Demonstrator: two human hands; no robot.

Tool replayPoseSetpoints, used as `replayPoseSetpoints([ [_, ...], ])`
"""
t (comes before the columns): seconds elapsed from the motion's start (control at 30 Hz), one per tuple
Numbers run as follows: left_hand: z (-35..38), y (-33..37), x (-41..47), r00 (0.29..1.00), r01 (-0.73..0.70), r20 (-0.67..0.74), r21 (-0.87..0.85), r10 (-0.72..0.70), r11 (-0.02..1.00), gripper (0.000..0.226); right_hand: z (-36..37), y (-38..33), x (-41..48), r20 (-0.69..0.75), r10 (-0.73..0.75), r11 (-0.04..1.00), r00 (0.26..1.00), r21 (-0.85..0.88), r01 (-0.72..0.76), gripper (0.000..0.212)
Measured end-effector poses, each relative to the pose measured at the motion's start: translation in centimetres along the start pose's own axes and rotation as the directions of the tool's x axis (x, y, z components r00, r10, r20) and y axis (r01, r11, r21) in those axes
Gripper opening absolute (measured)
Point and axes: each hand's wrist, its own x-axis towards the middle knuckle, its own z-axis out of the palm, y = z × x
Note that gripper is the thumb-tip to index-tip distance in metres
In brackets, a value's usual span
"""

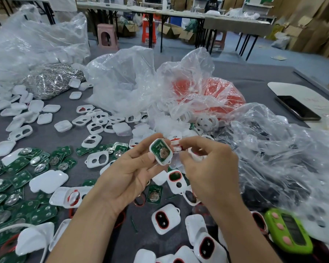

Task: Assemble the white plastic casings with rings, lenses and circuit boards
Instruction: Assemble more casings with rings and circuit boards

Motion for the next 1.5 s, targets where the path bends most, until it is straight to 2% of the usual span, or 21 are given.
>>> replayPoseSetpoints([
  [0.07,-0.1,0.2,-0.1,1.000,0.002,-0.001,-0.043,-0.002,0.999,0.041,-0.9,0.8,0.8,0.043,0.047,0.989,0.998,-0.139,-0.041,0.020],
  [0.13,-0.1,0.4,-0.2,1.000,0.003,0.007,-0.074,-0.003,0.997,0.041,-1.7,1.4,1.3,0.153,0.143,0.954,0.978,-0.283,-0.096,0.015],
  [0.23,-0.1,0.6,-0.3,1.000,0.006,-0.010,-0.074,-0.007,0.997,0.041,-1.9,1.7,1.3,0.250,0.231,0.913,0.940,-0.391,-0.120,0.026],
  [0.3,0.1,0.6,-0.3,1.000,0.007,-0.018,-0.069,-0.009,0.998,0.041,-1.4,1.5,1.1,0.218,0.223,0.902,0.950,-0.416,-0.117,0.029],
  [0.53,-0.1,0.6,-0.3,1.000,0.006,-0.017,-0.069,-0.007,0.998,0.041,-0.1,1.1,0.7,0.133,0.228,0.860,0.965,-0.491,-0.136,0.015],
  [0.73,-0.2,0.5,-0.1,1.000,0.008,-0.010,-0.081,-0.009,0.997,0.049,0.4,0.8,0.3,0.138,0.195,0.829,0.971,-0.552,-0.088,0.023],
  [0.9,-0.1,0.4,-0.1,1.000,0.010,0.001,-0.081,-0.010,0.997,0.044,1.5,0.6,-0.3,0.067,0.156,0.862,0.985,-0.496,-0.103,0.022],
  [1.07,0.0,0.4,-0.2,1.000,0.006,-0.009,-0.083,-0.007,0.997,0.041,1.2,1.1,0.1,0.093,0.171,0.879,0.981,-0.465,-0.109,0.014],
  [1.2,0.1,0.4,-0.2,1.000,0.009,-0.002,-0.081,-0.010,0.997,0.042,0.7,1.1,0.3,0.144,0.193,0.840,0.971,-0.536,-0.087,0.026],
  [1.3,0.1,0.4,-0.3,1.000,0.010,0.001,-0.068,-0.010,0.998,0.042,1.1,0.9,-0.1,0.084,0.187,0.832,0.979,-0.543,-0.113,0.029],
  [1.4,0.1,0.5,-0.3,1.000,0.018,0.012,-0.077,-0.017,0.997,0.042,1.6,0.7,-0.3,0.022,0.175,0.877,0.984,-0.458,-0.145,0.036],
  [1.5,-0.1,0.4,-0.2,1.000,0.021,0.016,-0.092,-0.020,0.996,0.041,1.2,1.3,0.1,0.087,0.170,0.947,0.982,-0.290,-0.138,0.038],
])
